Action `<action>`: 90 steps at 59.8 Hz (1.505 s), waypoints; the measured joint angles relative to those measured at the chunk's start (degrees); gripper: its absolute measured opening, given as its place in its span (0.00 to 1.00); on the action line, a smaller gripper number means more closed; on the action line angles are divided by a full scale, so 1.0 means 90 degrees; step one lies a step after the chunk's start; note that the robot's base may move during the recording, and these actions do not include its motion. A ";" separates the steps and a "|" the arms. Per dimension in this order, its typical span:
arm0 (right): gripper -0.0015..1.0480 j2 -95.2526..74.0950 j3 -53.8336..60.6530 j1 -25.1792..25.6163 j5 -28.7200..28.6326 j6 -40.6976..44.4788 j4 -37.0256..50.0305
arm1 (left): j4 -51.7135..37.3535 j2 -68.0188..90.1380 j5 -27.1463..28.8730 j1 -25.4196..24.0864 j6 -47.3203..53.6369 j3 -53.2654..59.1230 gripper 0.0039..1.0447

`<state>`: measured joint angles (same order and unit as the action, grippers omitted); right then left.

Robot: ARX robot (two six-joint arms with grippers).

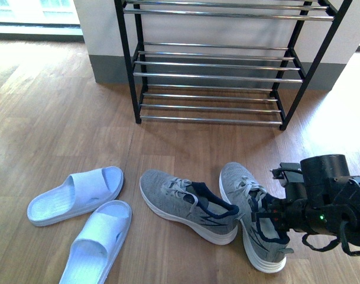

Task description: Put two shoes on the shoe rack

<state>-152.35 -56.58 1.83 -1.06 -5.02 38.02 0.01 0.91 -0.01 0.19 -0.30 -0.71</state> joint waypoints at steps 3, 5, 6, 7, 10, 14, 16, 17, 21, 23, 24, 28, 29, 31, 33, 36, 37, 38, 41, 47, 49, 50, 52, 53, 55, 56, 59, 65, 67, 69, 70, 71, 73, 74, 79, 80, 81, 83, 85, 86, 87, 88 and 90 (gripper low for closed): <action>0.01 0.0311 0.0321 0.0015 0.0022 -0.0046 0.0153 | 0.0000 0.0000 0.0002 0.0000 0.0000 0.0000 0.91; 0.01 0.0529 0.0527 0.0029 0.0027 -0.0066 0.0253 | 0.0000 0.0000 0.0002 0.0000 0.0000 0.0000 0.91; 0.01 0.0610 0.0600 0.0036 0.0027 -0.0073 0.0287 | 0.0000 0.0000 0.0000 0.0000 0.0002 0.0000 0.91; 0.01 0.0763 0.0738 0.0056 0.0019 -0.0095 0.0347 | 0.0000 0.0000 0.0000 0.0000 0.0000 0.0000 0.91; 0.01 0.1129 0.1039 0.0095 -0.0002 -0.0141 0.0459 | 0.0000 0.0000 0.0000 0.0000 0.0000 0.0000 0.91; 0.01 0.1751 0.1525 0.0155 -0.0061 -0.0199 0.0573 | 0.0000 0.0000 0.0000 0.0000 0.0000 0.0000 0.91; 0.01 0.2098 0.1773 0.0197 -0.0097 -0.0233 0.0593 | 0.0000 0.0000 0.0000 0.0000 0.0000 0.0000 0.91; 0.01 0.2334 0.1933 0.0226 -0.0126 -0.0260 0.0593 | 0.0000 0.0000 0.0000 0.0000 0.0000 0.0000 0.91; 0.01 0.3067 0.2407 0.0313 -0.0204 -0.0325 0.0551 | 0.0000 0.0000 0.0002 0.0000 0.0000 0.0000 0.91; 0.01 0.3461 0.2635 0.0372 -0.0245 -0.0350 0.0481 | 0.0000 0.0000 0.0002 0.0000 0.0000 0.0000 0.91; 0.01 0.3723 0.2778 0.0413 -0.0270 -0.0357 0.0415 | 0.0000 0.0000 0.0000 0.0000 0.0000 0.0000 0.91; 0.01 0.4558 0.3177 0.0566 -0.0381 -0.0386 0.0148 | 0.0000 0.0000 0.0000 0.0000 0.0000 0.0000 0.91; 0.01 0.4838 0.3296 0.0617 -0.0415 -0.0401 0.0049 | 0.0000 0.0000 0.0000 0.0000 0.0000 0.0000 0.91; 0.01 0.5282 0.3456 0.0712 -0.0488 -0.0415 -0.0146 | 0.0000 0.0000 0.0000 0.0000 0.0000 0.0000 0.91; 0.01 0.5739 0.3594 0.0814 -0.0556 -0.0435 -0.0372 | 0.0000 0.0000 0.0000 0.0000 0.0000 0.0000 0.91; 0.01 0.6518 0.3784 0.0976 -0.0687 -0.0444 -0.0782 | 0.0000 0.0000 0.0002 0.0000 0.0000 0.0000 0.91; 0.01 0.6676 0.3815 0.1008 -0.0716 -0.0444 -0.0867 | 0.0000 0.0000 0.0000 0.0000 0.0000 0.0000 0.91; 0.01 0.6992 0.3869 0.1073 -0.0777 -0.0447 -0.1039 | 0.0000 0.0000 0.0000 0.0000 0.0000 0.0000 0.91; 0.01 0.7614 0.3946 0.1202 -0.0911 -0.0447 -0.1392 | 0.0000 0.0000 0.0000 0.0000 0.0000 0.0000 0.91; 0.01 0.9039 0.4048 0.1443 -0.1183 -0.0442 -0.2198 | 0.0000 0.0000 0.0002 0.0000 0.0000 0.0000 0.91; 0.01 0.9653 0.4085 0.1523 -0.1270 -0.0437 -0.2548 | 0.0000 0.0000 0.0000 0.0000 0.0000 0.0000 0.91; 0.01 0.9884 0.4099 0.1557 -0.1316 -0.0430 -0.2681 | 0.0002 0.0000 0.0000 0.0000 0.0000 0.0000 0.91; 0.01 1.0195 0.4131 0.1613 -0.1389 -0.0420 -0.2841 | 0.0000 0.0000 0.0000 0.0000 0.0000 0.0000 0.91; 0.01 1.0365 0.4155 0.1634 -0.1413 -0.0418 -0.2900 | 0.0000 0.0000 0.0000 0.0000 0.0002 0.0000 0.91; 0.01 1.0550 0.4182 0.1654 -0.1435 -0.0415 -0.2943 | 0.0000 0.0000 0.0000 0.0000 0.0000 0.0000 0.91; 0.01 1.0593 0.4187 0.1659 -0.1438 -0.0415 -0.2948 | 0.0000 0.0000 0.0002 0.0000 0.0000 0.0000 0.91; 0.01 1.0727 0.4187 0.1683 -0.1457 -0.0384 -0.2951 | 0.0000 0.0000 0.0002 0.0000 0.0000 0.0000 0.91; 0.01 1.0717 0.4204 0.1685 -0.1455 -0.0350 -0.2975 | 0.0000 0.0000 0.0000 0.0000 0.0000 0.0000 0.91; 0.01 1.0717 0.4216 0.1685 -0.1455 -0.0347 -0.2975 | 0.0000 0.0000 0.0000 0.0000 0.0000 0.0000 0.91; 0.01 1.0720 0.4223 0.1685 -0.1455 -0.0347 -0.2977 | 0.0000 0.0000 0.0002 0.0000 0.0000 0.0000 0.91; 0.01 1.0720 0.4226 0.1685 -0.1457 -0.0345 -0.2975 | 0.0000 0.0000 0.0002 0.0000 0.0000 0.0000 0.91; 0.01 1.0720 0.4226 0.1685 -0.1455 -0.0345 -0.2977 | 0.0000 0.0000 0.0002 0.0000 0.0000 0.0000 0.91; 0.01 1.0720 0.4226 0.1688 -0.1455 -0.0345 -0.2977 | 0.0000 0.0000 0.0000 0.0000 0.0000 0.0000 0.91; 0.01 1.0720 0.4226 0.1685 -0.1455 -0.0345 -0.2977 | 0.0000 0.0000 0.0000 0.0000 0.0000 0.0000 0.91; 0.01 1.0720 0.4228 0.1685 -0.1457 -0.0345 -0.2977 | 0.0000 0.0000 0.0000 0.0000 0.0000 0.0000 0.91; 0.01 1.0720 0.4228 0.1685 -0.1457 -0.0345 -0.2977 | 0.0000 0.0000 0.0002 0.0000 0.0000 0.0000 0.91; 0.01 1.0720 0.4228 0.1685 -0.1457 -0.0345 -0.2977 | 0.0000 0.0000 0.0002 0.0000 0.0000 0.0000 0.91; 0.01 1.0720 0.4228 0.1685 -0.1457 -0.0345 -0.2977 | 0.0000 0.0000 0.0002 0.0000 0.0002 0.0000 0.91; 0.01 1.0720 0.4231 0.1685 -0.1457 -0.0345 -0.2977 | 0.0000 0.0000 0.0005 0.0000 0.0002 0.0000 0.91; 0.01 1.0720 0.4233 0.1685 -0.1457 -0.0345 -0.2977 | 0.0000 0.0000 0.0007 0.0000 0.0002 0.0000 0.91; 0.01 1.0720 0.4233 0.1685 -0.1457 -0.0345 -0.2977 | 0.0002 0.0000 0.0010 0.0000 0.0000 0.0000 0.91; 0.01 1.0720 0.4233 0.1685 -0.1467 -0.0345 -0.2977 | 0.0000 0.0000 0.0019 0.0000 0.0002 0.0000 0.91; 0.01 1.0720 0.4233 0.1681 -0.1494 -0.0342 -0.2975 | 0.0000 0.0000 0.0019 0.0000 0.0002 0.0000 0.91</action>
<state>-55.88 -18.48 16.95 -14.50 -8.10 11.25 0.01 0.91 0.16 0.19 -0.27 -0.71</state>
